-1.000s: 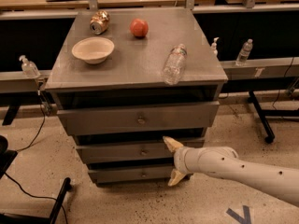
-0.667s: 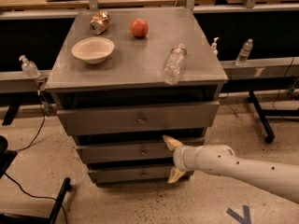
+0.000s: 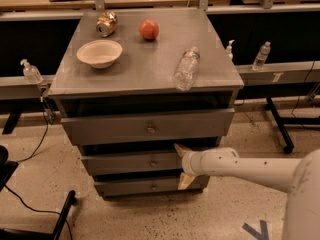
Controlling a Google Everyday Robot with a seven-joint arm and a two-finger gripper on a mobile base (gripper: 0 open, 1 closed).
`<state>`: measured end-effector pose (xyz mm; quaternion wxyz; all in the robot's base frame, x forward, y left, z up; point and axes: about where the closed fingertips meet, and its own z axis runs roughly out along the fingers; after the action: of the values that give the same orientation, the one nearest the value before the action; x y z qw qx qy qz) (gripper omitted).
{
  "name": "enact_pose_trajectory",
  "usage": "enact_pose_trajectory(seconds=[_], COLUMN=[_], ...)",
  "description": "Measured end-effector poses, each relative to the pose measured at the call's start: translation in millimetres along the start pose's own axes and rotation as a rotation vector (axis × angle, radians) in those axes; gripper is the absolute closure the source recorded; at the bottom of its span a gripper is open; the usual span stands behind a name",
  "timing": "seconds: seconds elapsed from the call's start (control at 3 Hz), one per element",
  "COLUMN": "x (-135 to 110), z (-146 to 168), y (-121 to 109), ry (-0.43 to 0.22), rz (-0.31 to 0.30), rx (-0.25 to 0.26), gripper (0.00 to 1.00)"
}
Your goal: Open middle drawer
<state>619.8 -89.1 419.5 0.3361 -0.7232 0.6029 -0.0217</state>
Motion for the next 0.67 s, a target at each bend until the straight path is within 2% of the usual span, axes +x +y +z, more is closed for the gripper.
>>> enact_pose_trajectory(seconds=[0.33,0.67], x=[10.8,14.6], z=[26.7,32.9], y=[-3.7,-8.6], ry=[0.020,0.020], rz=[0.040,0.063], rx=[-0.024,-0.014], gripper=[0.13,0.24])
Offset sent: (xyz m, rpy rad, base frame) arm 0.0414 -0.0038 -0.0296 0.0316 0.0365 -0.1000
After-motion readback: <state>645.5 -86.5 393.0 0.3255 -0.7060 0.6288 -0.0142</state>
